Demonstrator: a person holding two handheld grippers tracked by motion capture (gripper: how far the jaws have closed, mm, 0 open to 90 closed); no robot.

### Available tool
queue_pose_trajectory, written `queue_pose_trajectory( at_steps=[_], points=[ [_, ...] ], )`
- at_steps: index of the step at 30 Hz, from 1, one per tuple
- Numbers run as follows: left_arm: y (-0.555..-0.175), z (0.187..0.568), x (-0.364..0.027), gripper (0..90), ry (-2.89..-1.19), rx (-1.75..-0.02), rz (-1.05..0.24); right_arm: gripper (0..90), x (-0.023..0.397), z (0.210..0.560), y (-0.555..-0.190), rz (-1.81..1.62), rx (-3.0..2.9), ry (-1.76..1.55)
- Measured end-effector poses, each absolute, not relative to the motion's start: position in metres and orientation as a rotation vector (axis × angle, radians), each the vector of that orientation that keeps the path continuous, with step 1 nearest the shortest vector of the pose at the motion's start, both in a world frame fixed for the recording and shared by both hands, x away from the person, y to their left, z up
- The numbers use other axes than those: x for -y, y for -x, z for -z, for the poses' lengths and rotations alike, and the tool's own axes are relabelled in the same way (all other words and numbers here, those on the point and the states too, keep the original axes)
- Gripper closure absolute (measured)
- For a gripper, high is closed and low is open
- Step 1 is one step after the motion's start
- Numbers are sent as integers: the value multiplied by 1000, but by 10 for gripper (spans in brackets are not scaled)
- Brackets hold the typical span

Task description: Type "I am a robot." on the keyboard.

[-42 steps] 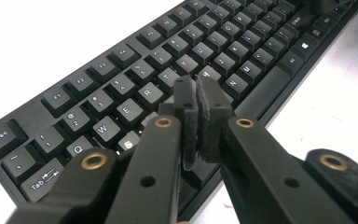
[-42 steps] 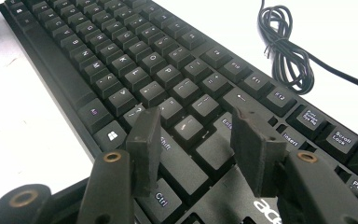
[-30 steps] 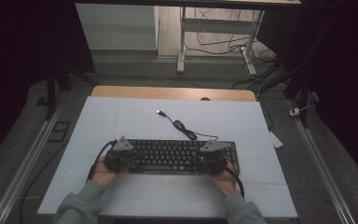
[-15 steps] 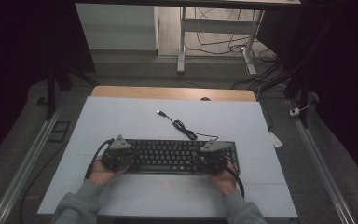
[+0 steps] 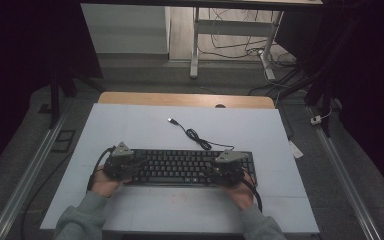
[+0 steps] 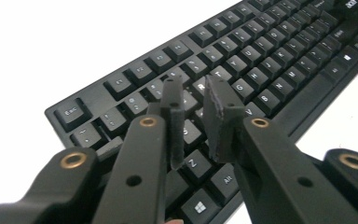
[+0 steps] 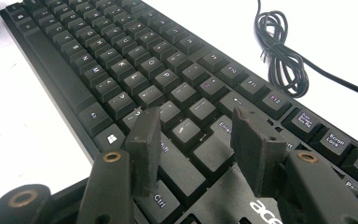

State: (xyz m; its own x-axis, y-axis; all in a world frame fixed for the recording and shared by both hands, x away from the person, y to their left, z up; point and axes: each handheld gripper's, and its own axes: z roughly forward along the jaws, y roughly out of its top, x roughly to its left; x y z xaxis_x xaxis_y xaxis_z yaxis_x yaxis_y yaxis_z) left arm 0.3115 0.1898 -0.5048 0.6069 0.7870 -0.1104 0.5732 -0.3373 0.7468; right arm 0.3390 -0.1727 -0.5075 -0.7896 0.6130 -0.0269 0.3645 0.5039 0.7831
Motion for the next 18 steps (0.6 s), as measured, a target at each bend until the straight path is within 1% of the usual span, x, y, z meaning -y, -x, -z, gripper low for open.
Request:
queue_pose_trajectory(
  at_steps=[7,13,18],
  points=[
    [-315,507,-193,671,-2035,-1111,-353,530,172,508,-339,-1169,-2448,-823],
    [-321,511,-188,609,-2046,-1120,-364,530,172,508,-339,-1169,-2449,-824],
    [-324,514,-186,574,-2057,-1135,-367,530,172,508,-339,-1171,-2450,-823]
  ],
)
